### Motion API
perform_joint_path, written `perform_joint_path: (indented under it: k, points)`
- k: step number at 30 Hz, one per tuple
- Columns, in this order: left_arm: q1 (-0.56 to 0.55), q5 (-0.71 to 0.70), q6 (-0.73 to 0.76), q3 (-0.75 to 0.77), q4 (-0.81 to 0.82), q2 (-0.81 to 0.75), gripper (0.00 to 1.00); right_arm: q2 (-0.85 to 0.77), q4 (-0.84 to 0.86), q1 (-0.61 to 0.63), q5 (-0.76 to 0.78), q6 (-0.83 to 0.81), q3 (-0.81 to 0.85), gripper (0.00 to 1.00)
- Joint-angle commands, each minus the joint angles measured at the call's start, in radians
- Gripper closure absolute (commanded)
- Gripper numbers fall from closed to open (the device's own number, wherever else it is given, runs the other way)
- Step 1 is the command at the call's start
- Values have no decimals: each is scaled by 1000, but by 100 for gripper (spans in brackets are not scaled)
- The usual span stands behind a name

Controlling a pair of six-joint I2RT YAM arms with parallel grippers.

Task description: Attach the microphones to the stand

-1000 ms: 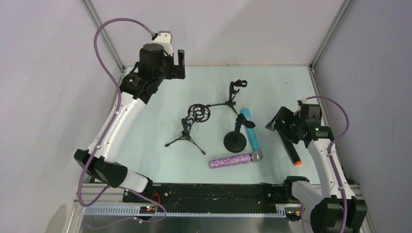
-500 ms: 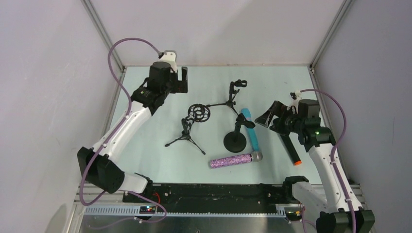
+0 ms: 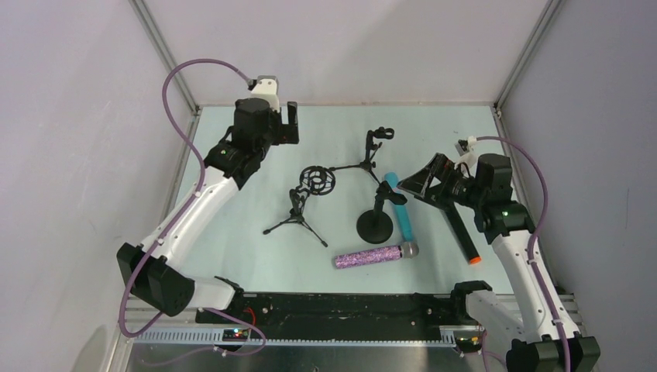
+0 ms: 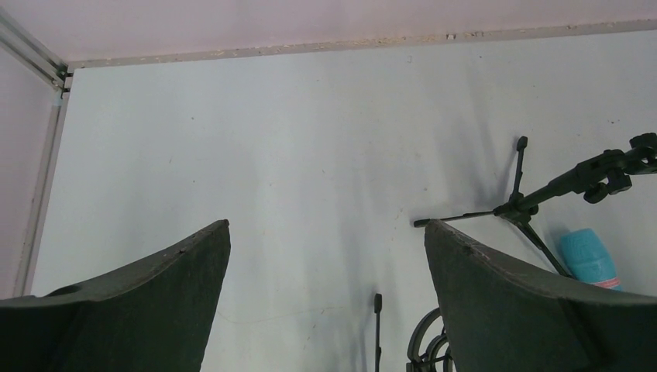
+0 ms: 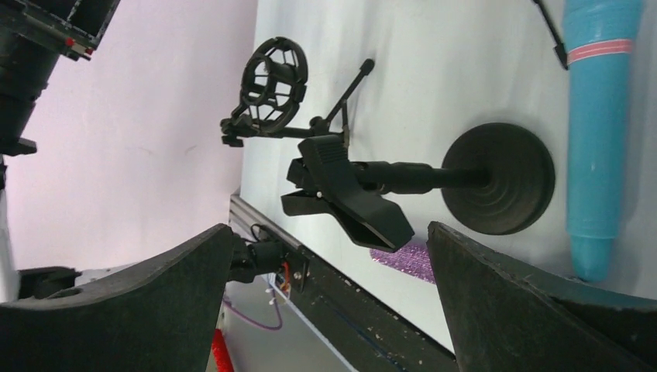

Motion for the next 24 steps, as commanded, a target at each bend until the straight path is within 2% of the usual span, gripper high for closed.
perform_joint_path:
  k: [1, 5, 13, 24]
  points:
    - [-13, -48, 24, 4, 31, -30, 2, 5, 147, 9, -83, 131, -41, 0]
    - [-16, -59, 28, 4, 31, -35, 2, 9, 254, 16, -114, 219, -120, 0]
    - [-20, -71, 33, 2, 35, -44, 2, 39, 332, 44, -114, 273, -190, 0]
    - [-25, -95, 39, -1, 37, -43, 2, 139, 439, 117, -112, 355, -204, 1]
